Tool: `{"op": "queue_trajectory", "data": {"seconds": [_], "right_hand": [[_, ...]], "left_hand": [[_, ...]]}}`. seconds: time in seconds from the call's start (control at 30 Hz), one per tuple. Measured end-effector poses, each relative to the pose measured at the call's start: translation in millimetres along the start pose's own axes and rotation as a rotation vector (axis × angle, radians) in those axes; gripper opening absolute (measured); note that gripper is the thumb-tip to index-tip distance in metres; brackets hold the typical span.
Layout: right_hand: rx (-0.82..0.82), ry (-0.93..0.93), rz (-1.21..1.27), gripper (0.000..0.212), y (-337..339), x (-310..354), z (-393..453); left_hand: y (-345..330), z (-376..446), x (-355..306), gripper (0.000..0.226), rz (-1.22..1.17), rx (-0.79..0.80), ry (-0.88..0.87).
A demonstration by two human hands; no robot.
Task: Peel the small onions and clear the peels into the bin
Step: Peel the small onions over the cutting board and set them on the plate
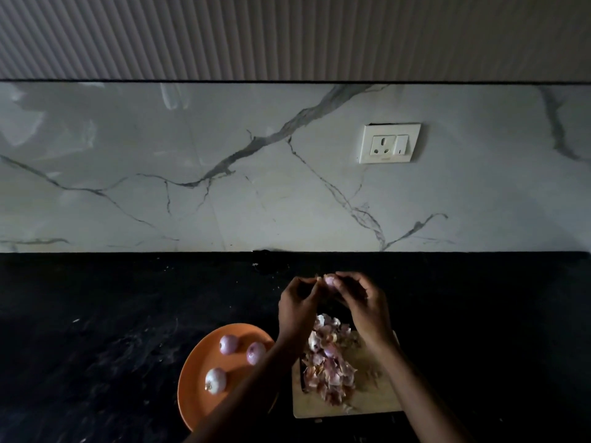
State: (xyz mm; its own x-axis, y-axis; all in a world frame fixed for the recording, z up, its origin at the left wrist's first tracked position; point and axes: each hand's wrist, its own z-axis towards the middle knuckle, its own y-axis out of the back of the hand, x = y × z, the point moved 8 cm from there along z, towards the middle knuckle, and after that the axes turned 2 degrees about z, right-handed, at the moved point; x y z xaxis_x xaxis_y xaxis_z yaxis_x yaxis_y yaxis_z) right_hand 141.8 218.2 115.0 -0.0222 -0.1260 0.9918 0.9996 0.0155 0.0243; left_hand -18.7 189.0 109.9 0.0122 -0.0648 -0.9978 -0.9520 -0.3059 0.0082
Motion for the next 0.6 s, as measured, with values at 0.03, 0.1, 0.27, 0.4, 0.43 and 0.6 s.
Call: {"op": "queue_trajectory", "data": {"seconds": [0.03,0.1,0.27,0.4,0.43,0.6], "right_hand": [[-0.007,-0.003,0.022,0.038,1.0,0.8,-0.1],[-0.013,-0.011,0.066,0.038,2.3,3.9,-0.9],[-0.013,-0.022,0.099,0.037,0.9,9.4,-0.4],[-0.004,-0.036,0.058,0.045,-1.7,6.0,0.3],[0.003,-0.036,0.053,0.044,-1.8,3.9,0.7],[0.019,-0.009,0.019,0.044,-2.7,4.5,0.5]], "left_hand": [[-1.8,0.7,0.1,0.012,-0.034,0.027,0.009],[-4.6,0.7,-2.1,0.012,-0.083,0.076,0.014],[-5.9,2.5,-6.5,0.015,-0.113,0.073,0.016],[-5.8,6.8,-9.8,0.01,-0.108,0.089,0.018],[-5.1,7.9,-9.6,0.011,-0.08,0.087,0.014],[-0.9,11.4,-5.6,0.019,0.056,0.049,-0.023]]}}
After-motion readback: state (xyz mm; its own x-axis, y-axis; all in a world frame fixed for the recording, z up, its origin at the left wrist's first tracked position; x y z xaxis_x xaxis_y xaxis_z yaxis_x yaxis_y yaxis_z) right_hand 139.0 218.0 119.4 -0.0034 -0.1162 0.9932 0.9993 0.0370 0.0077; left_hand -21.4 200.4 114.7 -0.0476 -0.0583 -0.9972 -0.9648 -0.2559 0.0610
